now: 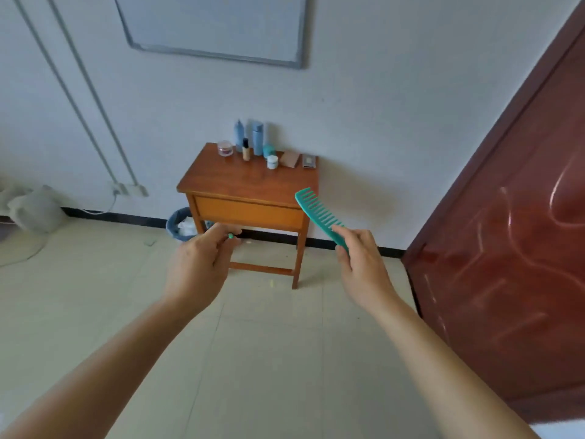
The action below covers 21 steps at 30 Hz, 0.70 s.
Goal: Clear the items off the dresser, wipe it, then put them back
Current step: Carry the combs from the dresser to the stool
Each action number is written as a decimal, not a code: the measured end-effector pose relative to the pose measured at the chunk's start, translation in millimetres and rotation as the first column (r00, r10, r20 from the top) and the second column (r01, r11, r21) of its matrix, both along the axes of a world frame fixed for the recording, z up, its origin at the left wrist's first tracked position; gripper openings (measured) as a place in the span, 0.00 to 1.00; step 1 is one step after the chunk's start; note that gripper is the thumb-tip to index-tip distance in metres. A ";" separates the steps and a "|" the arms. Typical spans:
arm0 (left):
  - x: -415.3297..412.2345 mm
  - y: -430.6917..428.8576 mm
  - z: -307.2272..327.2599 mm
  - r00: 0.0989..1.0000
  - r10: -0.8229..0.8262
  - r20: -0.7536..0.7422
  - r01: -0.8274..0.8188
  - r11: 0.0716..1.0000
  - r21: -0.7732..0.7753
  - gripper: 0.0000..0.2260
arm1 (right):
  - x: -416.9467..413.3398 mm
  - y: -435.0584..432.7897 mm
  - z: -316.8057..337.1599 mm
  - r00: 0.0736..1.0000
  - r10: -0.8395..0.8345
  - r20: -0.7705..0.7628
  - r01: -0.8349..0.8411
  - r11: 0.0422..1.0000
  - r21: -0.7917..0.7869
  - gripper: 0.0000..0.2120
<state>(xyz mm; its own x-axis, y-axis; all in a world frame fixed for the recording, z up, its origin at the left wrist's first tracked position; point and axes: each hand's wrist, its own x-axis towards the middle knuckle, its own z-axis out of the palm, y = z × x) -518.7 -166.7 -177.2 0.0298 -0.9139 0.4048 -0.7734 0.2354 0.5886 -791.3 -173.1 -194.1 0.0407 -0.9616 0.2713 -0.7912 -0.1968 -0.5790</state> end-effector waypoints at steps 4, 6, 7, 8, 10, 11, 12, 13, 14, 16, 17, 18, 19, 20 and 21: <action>33.0 -48.5 -17.3 0.998 0.052 0.022 -0.054 0.997 0.063 0.11 | 25.0 -72.1 -17.6 0.996 0.081 -0.036 -0.079 0.996 0.050 0.20; 39.5 -80.2 -27.5 0.997 0.061 0.040 -0.064 0.994 0.083 0.13 | 28.3 -109.9 -28.6 0.995 0.099 -0.029 -0.096 0.993 0.073 0.20; 40.6 -97.9 -32.8 0.997 0.064 0.040 -0.067 0.994 0.091 0.14 | 28.7 -130.3 -34.2 0.994 0.106 -0.024 -0.104 0.991 0.078 0.20; 39.9 -117.0 -37.5 0.997 0.067 0.036 -0.071 0.993 0.094 0.15 | 27.9 -151.7 -39.3 0.994 0.111 -0.016 -0.109 0.991 0.082 0.20; 33.8 -160.9 -45.8 0.996 0.085 0.017 -0.086 0.991 0.099 0.16 | 23.3 -198.8 -49.4 0.993 0.115 0.018 -0.117 0.988 0.102 0.22; 28.7 -185.6 -49.1 0.995 0.101 -0.002 -0.100 0.988 0.115 0.16 | 19.6 -223.2 -53.9 0.992 0.122 0.036 -0.126 0.985 0.122 0.23; 23.0 -211.0 -51.8 0.991 0.130 -0.027 -0.124 0.982 0.145 0.16 | 15.5 -247.5 -57.6 0.990 0.132 0.048 -0.138 0.979 0.149 0.24; 17.3 -237.4 -53.8 0.985 0.164 -0.061 -0.150 0.971 0.187 0.16 | 11.1 -272.3 -60.5 0.988 0.142 0.055 -0.150 0.973 0.176 0.25; 12.3 -263.5 -55.6 0.977 0.190 -0.099 -0.163 0.958 0.237 0.15 | 6.6 -297.1 -62.8 0.987 0.146 0.060 -0.155 0.968 0.199 0.25; 3.6 -309.7 -57.4 0.961 0.216 -0.174 -0.154 0.938 0.312 0.14 | -0.9 -344.6 -66.5 0.987 0.143 0.069 -0.154 0.964 0.215 0.23; 1.8 -329.6 -57.7 0.954 0.228 -0.196 -0.154 0.931 0.332 0.13 | -1.6 -368.1 -67.7 0.987 0.144 0.072 -0.156 0.963 0.217 0.21; 0.8 -347.3 -57.9 0.948 0.244 -0.206 -0.164 0.926 0.341 0.13 | -0.6 -390.7 -69.1 0.987 0.140 0.077 -0.154 0.963 0.223 0.20; 0.9 -363.5 -58.0 0.943 0.261 -0.205 -0.181 0.921 0.344 0.12 | 2.0 -411.3 -71.1 0.988 0.126 0.083 -0.143 0.963 0.231 0.19; 2.1 -378.2 -57.9 0.939 0.280 -0.201 -0.198 0.916 0.350 0.12 | 6.1 -428.6 -73.7 0.990 0.107 0.091 -0.127 0.962 0.241 0.18; 4.6 -391.9 -58.5 0.931 0.302 -0.205 -0.216 0.908 0.358 0.11 | 11.0 -442.8 -76.6 0.991 0.095 0.097 -0.117 0.960 0.253 0.18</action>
